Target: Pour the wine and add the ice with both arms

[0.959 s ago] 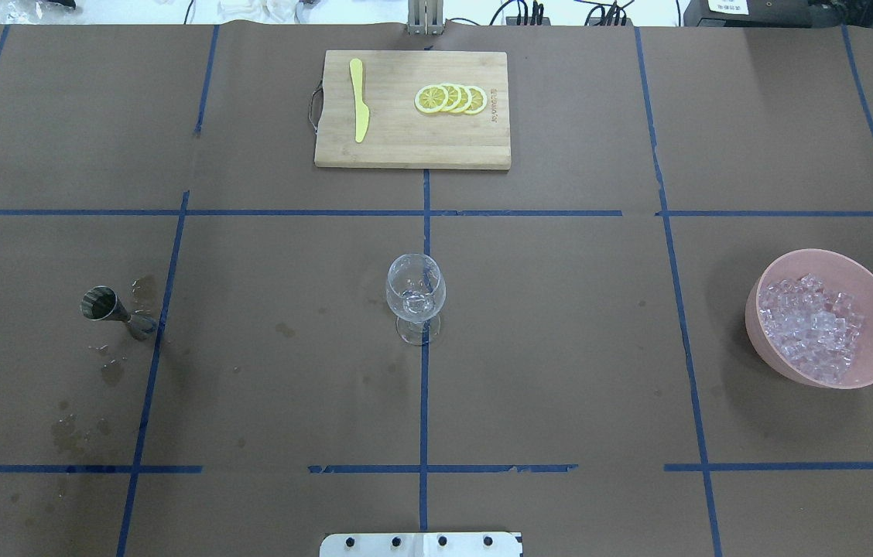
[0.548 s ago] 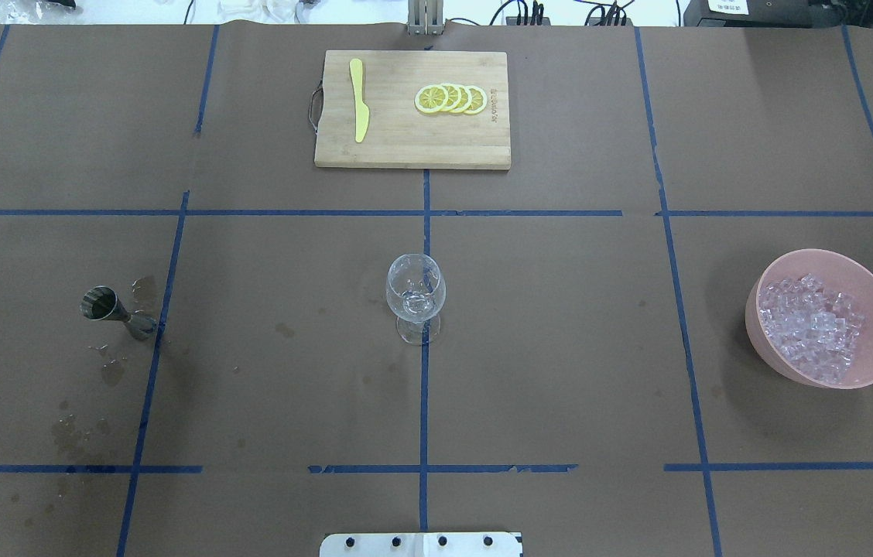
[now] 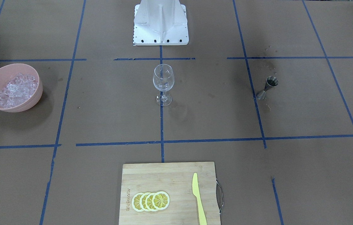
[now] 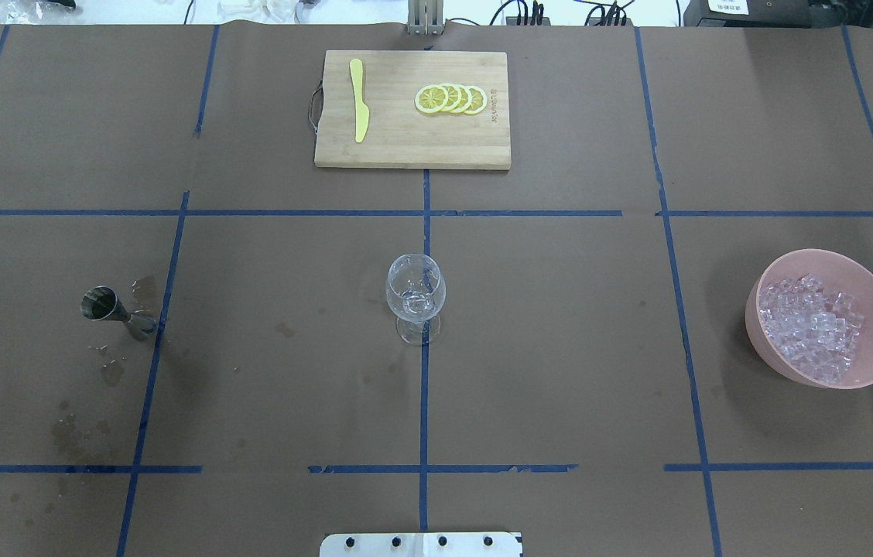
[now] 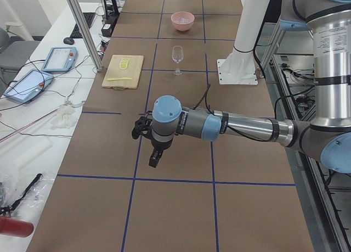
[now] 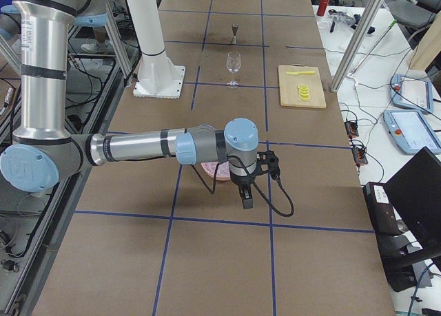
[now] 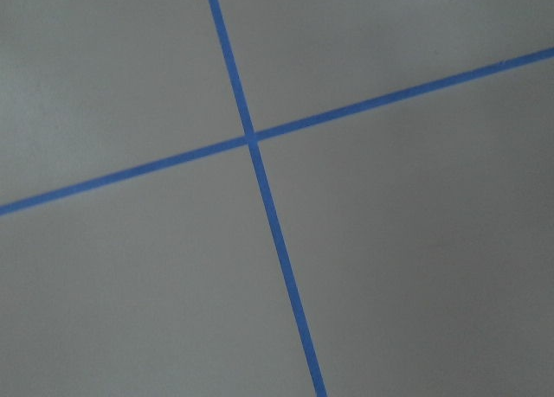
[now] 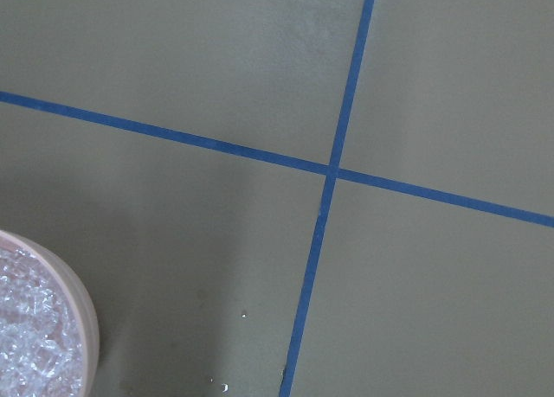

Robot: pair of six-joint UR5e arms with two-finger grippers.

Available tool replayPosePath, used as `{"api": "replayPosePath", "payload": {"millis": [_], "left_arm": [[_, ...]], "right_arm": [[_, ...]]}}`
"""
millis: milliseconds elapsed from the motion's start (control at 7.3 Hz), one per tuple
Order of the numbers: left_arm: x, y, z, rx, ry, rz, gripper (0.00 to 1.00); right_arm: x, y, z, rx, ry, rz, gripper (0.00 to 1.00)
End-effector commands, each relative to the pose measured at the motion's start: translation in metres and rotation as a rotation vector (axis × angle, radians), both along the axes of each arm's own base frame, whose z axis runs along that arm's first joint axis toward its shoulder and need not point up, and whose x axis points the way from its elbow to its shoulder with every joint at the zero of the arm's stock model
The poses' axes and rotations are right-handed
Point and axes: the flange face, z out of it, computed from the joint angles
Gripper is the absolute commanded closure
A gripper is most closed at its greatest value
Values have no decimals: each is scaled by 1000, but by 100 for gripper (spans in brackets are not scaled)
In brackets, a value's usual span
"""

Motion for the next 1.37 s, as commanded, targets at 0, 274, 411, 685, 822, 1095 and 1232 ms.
{"api": "replayPosePath", "payload": {"millis": [0,274,411,685,822,1095,1232], "left_arm": [[3,-11,-30,149,56,18,0],[4,-20,-55,451,54,25,0],[3,-11,-66,527,94,-39,0],[39,-8,-91,537,236,-123,0],[66,-10,-99,555,245,-184,0],[159,-3,-146,514,301,-308,0],[198,12,-156,505,313,-357,0]], "right_arm": [[-3,10,2,49,-45,-9,0],[-3,8,-3,88,-45,-10,0],[-3,9,-1,86,-46,-11,0],[-3,7,-6,98,-47,-9,0],[-3,5,-8,85,-51,11,0],[-3,4,-10,78,-54,23,0],[-3,5,-9,75,-54,23,0]]}}
